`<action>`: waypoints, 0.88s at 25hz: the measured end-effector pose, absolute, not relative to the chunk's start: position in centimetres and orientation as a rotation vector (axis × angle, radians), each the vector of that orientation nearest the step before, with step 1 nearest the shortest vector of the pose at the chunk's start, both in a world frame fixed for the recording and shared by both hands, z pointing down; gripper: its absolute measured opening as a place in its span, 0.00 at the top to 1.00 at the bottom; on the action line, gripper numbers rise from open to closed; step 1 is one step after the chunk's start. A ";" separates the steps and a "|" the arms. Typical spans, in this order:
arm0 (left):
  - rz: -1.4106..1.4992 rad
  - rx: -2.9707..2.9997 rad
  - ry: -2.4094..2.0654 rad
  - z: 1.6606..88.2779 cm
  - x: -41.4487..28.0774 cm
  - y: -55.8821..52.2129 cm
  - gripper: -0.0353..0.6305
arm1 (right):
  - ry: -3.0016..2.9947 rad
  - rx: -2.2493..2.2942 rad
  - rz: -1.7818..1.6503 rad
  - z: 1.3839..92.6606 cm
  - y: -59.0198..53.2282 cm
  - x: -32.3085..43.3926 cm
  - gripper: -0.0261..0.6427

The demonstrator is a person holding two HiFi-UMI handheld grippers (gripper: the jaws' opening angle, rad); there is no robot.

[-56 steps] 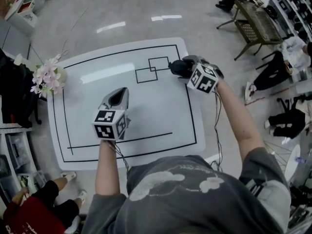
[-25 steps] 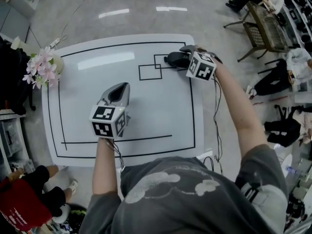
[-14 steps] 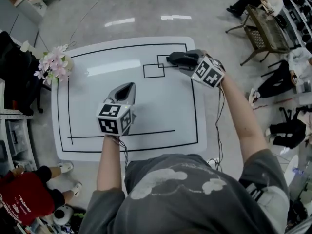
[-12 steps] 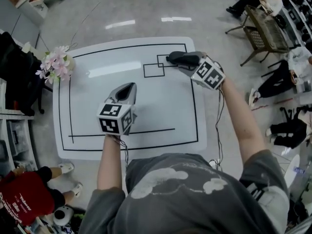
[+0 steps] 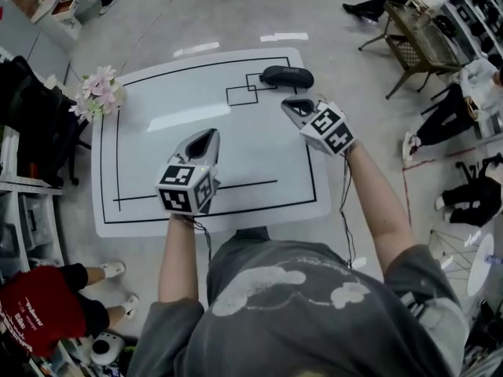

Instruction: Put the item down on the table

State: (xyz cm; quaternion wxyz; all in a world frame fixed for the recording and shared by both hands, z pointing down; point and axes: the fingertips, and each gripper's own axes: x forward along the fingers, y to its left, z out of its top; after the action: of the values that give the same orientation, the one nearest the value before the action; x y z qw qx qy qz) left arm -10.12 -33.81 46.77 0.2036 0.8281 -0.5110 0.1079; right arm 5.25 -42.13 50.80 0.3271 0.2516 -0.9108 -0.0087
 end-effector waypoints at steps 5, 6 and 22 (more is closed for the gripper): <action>0.304 2.335 -1.435 45.9 -8.8 -29.8 0.94 | -2.450 0.690 -0.030 49.2 -37.1 5.9 0.96; 0.303 2.334 -1.437 45.8 -8.6 -28.9 0.94 | -2.460 0.697 -0.029 48.9 -36.1 6.1 0.96; 0.300 2.359 -1.453 44.4 -3.3 -13.6 0.94 | -2.578 0.786 0.026 46.6 -20.3 9.9 0.96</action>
State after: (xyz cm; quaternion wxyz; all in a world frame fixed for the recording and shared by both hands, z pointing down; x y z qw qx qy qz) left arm -3.27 -13.55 44.43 0.1763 0.8332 -0.5133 0.1059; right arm 9.94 -20.29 46.61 0.2215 0.2842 -0.9328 0.0092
